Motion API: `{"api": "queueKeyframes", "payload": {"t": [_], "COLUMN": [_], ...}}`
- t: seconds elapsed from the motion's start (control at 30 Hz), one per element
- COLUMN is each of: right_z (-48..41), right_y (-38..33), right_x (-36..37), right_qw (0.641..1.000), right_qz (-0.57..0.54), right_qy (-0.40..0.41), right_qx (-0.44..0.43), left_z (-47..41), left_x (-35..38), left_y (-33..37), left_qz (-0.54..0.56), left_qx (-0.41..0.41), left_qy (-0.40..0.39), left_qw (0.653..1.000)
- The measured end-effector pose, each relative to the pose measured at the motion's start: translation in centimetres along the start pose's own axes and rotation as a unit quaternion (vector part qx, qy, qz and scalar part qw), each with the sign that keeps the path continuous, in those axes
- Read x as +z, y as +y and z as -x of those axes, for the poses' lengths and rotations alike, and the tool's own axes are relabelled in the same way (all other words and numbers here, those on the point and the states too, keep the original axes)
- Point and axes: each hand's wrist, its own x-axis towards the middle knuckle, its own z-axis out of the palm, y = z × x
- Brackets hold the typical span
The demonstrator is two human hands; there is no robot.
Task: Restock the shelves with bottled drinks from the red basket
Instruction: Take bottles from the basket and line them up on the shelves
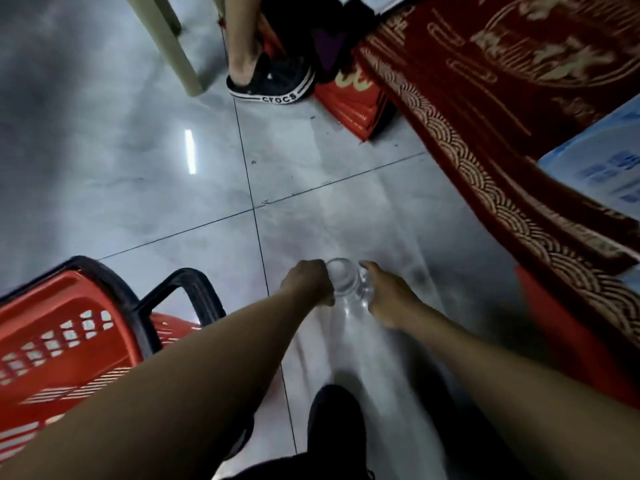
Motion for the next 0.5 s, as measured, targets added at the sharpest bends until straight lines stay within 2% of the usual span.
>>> {"api": "queueKeyframes", "payload": {"t": [0.1,0.2,0.4,0.5], "right_z": [-1.3,-2.1,-2.2,-1.5], "right_y": [0.0,0.1,1.0,0.4], "right_x": [1.1,1.5,-1.3,-4.7], "right_qw": [0.998,0.990,0.988,0.985], "right_qz": [-0.064,-0.127,-0.125,-0.139], "right_qy": [0.021,0.060,0.087,0.091], "right_qx": [-0.015,0.001,-0.033,-0.047], "left_z": [-0.7,-0.8,-1.5,-0.7], "left_x": [0.6,0.4,-1.3,-4.2], "left_y": [0.2,0.9,0.8,1.1], "left_qz": [0.075,0.101,0.221,0.316], "left_qx": [0.020,0.036,0.062,0.091], "left_qy": [0.024,0.018,-0.005,-0.042], "left_qw": [0.997,0.994,0.973,0.943]}}
